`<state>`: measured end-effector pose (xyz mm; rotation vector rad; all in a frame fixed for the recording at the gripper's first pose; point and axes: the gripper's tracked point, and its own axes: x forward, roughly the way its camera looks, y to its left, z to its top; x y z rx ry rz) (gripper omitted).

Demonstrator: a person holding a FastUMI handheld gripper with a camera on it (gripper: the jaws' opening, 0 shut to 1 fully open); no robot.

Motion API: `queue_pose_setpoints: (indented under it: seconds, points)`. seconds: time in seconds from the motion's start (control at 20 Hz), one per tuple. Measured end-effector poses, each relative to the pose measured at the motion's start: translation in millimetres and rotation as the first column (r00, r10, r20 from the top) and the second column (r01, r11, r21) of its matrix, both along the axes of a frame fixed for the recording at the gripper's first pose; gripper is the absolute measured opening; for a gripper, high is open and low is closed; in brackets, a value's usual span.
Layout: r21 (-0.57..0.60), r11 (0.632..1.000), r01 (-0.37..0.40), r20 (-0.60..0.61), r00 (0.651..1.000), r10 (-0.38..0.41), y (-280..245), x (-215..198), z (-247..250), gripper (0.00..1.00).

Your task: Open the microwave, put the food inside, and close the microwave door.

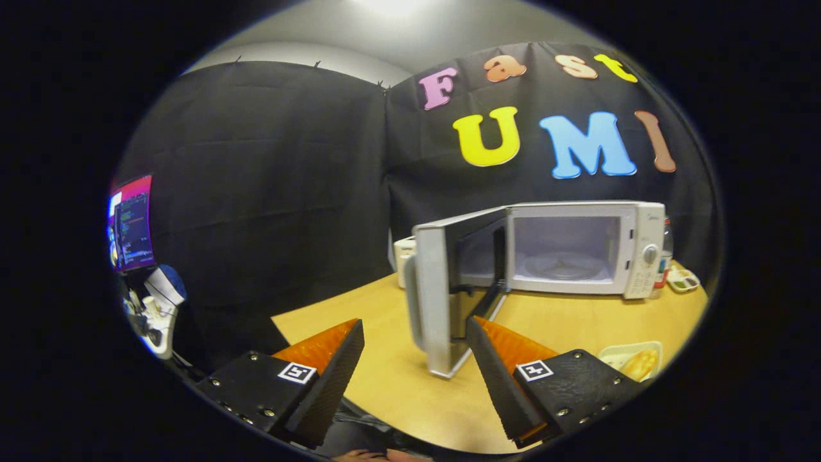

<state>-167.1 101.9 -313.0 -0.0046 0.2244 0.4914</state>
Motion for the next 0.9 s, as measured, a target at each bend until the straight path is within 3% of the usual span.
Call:
queue_pose_setpoints:
  seconds: [0.2, 0.4, 0.7, 0.9]
  points:
    - [-0.129, 0.982, 0.137, 0.067, 0.989, -0.129, -101, 14, -22, 0.98]
    - [-0.166, 0.956, 0.241, 0.071, 0.97, -0.232, -173, 26, -37, 0.98]
    - [-0.186, 0.933, 0.307, -0.044, 0.946, -0.32, -229, 37, -89, 0.95]
    - [-0.2, 0.928, 0.315, -0.145, 0.927, -0.346, -240, 39, -113, 0.95]
